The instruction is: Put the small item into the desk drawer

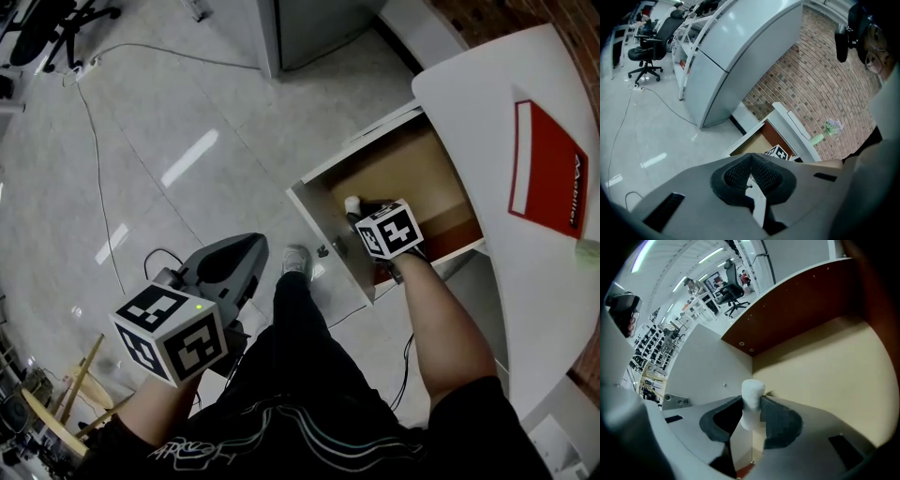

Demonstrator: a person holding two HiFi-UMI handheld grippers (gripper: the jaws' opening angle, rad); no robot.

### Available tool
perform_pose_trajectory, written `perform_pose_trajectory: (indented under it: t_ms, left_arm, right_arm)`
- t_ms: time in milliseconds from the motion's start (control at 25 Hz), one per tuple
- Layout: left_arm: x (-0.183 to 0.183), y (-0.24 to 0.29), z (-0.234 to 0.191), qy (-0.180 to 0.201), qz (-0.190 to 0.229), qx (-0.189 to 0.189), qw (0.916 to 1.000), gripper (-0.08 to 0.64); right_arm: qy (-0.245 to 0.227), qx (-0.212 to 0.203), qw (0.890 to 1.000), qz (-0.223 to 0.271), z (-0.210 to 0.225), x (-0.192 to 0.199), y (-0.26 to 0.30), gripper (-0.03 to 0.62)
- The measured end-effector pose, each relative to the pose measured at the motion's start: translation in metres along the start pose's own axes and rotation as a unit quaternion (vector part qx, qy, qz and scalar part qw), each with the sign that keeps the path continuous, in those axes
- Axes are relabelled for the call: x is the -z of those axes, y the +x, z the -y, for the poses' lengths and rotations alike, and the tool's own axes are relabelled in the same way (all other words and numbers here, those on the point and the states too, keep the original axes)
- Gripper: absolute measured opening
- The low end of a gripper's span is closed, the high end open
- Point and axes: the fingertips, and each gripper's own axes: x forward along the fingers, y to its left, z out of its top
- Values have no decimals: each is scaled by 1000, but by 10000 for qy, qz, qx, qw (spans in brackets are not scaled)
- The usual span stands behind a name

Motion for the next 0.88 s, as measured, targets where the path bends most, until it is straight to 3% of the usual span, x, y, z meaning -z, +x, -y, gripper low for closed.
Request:
perform_pose_trajectory:
  t_ms: [640, 880]
  left_arm:
    - [13, -3, -15, -178, 43, -94, 9998, 21]
    - [14, -7, -12, -172, 56, -88, 9998, 21]
  right_arm:
    - [-74, -337, 9992, -217, -3, 9, 23, 149]
    - [101, -401, 9991, -126, -1, 7, 13, 210]
